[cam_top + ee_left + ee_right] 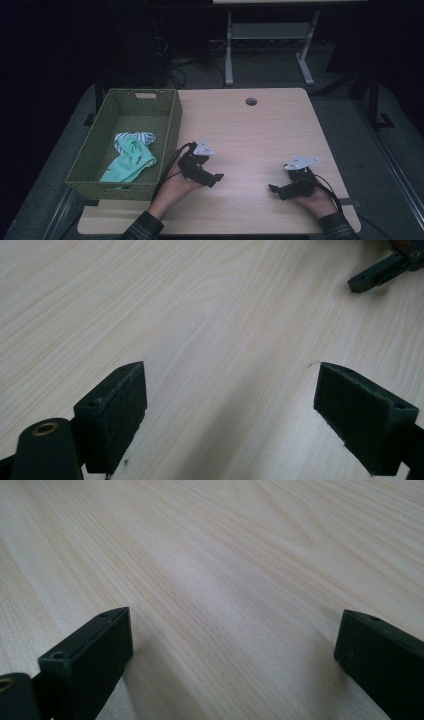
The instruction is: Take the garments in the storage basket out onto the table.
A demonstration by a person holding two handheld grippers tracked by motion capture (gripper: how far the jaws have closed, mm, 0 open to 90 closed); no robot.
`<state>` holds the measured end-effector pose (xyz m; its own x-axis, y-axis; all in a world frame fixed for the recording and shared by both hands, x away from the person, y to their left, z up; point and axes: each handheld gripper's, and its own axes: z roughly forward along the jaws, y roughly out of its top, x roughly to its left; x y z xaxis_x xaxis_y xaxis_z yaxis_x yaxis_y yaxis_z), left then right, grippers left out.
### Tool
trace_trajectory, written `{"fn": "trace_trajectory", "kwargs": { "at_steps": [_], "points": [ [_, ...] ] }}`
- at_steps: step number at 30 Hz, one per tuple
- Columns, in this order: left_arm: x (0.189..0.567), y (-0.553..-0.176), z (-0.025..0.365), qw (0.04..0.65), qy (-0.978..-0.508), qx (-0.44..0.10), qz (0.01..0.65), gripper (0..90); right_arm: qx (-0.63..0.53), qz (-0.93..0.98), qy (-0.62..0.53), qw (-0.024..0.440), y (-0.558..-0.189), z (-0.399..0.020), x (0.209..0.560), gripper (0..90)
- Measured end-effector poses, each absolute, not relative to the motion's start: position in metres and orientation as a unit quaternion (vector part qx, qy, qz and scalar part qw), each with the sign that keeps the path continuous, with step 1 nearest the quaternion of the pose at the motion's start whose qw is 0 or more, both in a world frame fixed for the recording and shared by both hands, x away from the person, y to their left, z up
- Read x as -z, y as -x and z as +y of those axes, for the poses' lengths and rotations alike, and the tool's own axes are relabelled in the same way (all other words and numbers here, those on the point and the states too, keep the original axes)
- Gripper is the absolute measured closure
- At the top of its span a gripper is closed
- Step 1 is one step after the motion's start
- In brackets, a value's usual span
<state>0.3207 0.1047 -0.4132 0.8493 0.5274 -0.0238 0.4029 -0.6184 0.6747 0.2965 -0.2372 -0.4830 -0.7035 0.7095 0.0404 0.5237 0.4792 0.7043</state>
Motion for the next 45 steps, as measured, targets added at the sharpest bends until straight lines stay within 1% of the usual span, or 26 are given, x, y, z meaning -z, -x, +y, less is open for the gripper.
{"fn": "trace_trajectory", "kwargs": {
  "at_steps": [7,11,18,28,45],
  "points": [
    [0.413,-0.32,0.104,0.346,-0.898,-0.089,0.256,13.2,-0.358,0.85,-0.364,0.129,-0.296,-0.237,0.483,2.0],
    [0.41,-0.321,0.106,0.356,-0.894,-0.085,0.261,13.2,-0.359,0.851,-0.36,0.13,-0.297,-0.237,0.483,2.0],
    [0.403,-0.321,0.107,0.362,-0.895,-0.079,0.25,13.2,-0.359,0.851,-0.361,0.131,-0.297,-0.237,0.483,1.9],
    [0.385,-0.327,0.109,0.369,-0.892,-0.096,0.242,13.2,-0.358,0.849,-0.365,0.134,-0.296,-0.238,0.483,2.0],
    [0.374,-0.334,0.119,0.388,-0.884,-0.092,0.242,13.6,-0.358,0.848,-0.367,0.133,-0.296,-0.238,0.483,2.0]
  ]
}}
